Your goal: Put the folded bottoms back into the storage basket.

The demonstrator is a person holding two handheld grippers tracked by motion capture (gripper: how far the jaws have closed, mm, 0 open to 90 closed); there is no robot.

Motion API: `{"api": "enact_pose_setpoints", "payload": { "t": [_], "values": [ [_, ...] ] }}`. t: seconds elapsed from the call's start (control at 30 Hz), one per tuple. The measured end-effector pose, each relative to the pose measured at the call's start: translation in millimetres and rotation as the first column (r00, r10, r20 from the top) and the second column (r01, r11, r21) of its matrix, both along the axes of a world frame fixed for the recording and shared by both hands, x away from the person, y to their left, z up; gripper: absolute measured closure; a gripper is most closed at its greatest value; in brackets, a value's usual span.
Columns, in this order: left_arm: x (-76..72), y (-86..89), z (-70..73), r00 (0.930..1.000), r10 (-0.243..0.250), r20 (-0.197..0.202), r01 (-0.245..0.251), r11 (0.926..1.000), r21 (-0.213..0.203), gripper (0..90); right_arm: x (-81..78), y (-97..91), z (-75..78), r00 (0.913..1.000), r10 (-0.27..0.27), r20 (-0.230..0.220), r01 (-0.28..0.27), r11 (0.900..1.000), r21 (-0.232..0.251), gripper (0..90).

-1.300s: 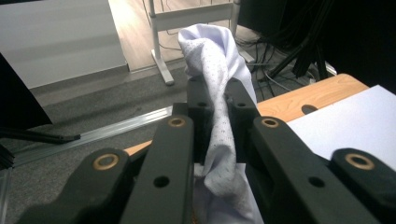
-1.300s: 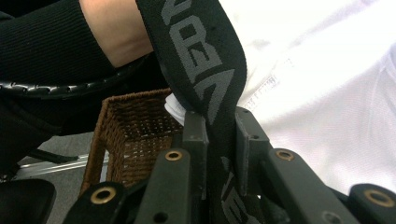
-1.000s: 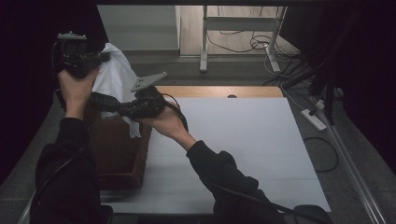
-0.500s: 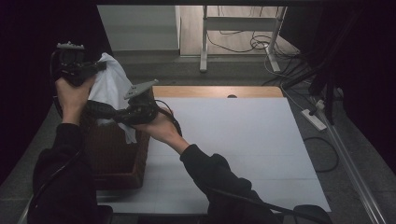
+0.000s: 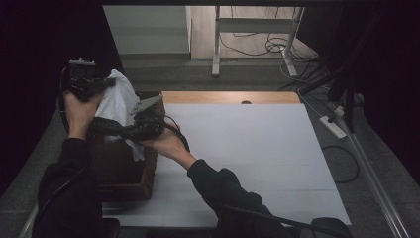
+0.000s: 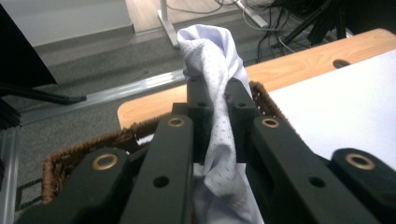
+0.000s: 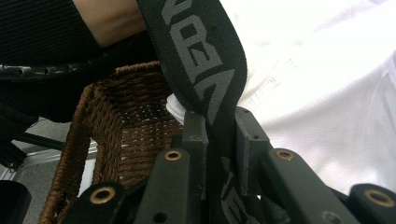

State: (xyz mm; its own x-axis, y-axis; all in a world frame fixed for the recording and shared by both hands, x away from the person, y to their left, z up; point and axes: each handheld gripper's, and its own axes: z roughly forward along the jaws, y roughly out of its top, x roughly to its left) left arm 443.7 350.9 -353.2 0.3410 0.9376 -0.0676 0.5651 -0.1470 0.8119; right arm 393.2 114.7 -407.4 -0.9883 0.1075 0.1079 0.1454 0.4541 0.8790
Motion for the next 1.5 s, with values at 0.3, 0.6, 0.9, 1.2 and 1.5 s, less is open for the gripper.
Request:
{"api": "enact_pose_setpoints", "payload": {
  "t": [0.3,0.6,0.9,1.2,1.5],
  "values": [
    [3.6,1.8,-21.4,0.9991,-0.007,-0.043,0.006,1.0,-0.002,82.6,0.0,5.2,-19.0,0.9998,-0.001,-0.021,0.001,0.9996,-0.028,77.4],
    [4.1,6.4,-42.6,0.9968,0.003,-0.08,-0.003,1.0,0.001,82.3,-1.6,12.6,-33.3,0.9995,0.003,-0.031,-0.005,0.9981,-0.061,77.3],
    [0.0,14.7,-54.8,0.9954,0.009,-0.095,-0.01,0.9999,-0.003,82.0,-5.5,21.6,-44.2,0.9996,0.006,-0.027,-0.009,0.9955,-0.095,77.1],
    [-3.2,22.2,-64.6,0.9938,0.024,-0.109,-0.025,0.9997,-0.009,81.3,-9.3,29.4,-48.7,0.9999,0.012,-0.01,-0.014,0.9919,-0.126,76.8],
    [-15.0,42.5,-71.7,0.9856,0.137,-0.098,-0.132,0.9896,0.057,55.9,-18.6,39.5,-52.3,0.9996,0.029,0.006,-0.028,0.9896,-0.141,51.8]
  ]
}}
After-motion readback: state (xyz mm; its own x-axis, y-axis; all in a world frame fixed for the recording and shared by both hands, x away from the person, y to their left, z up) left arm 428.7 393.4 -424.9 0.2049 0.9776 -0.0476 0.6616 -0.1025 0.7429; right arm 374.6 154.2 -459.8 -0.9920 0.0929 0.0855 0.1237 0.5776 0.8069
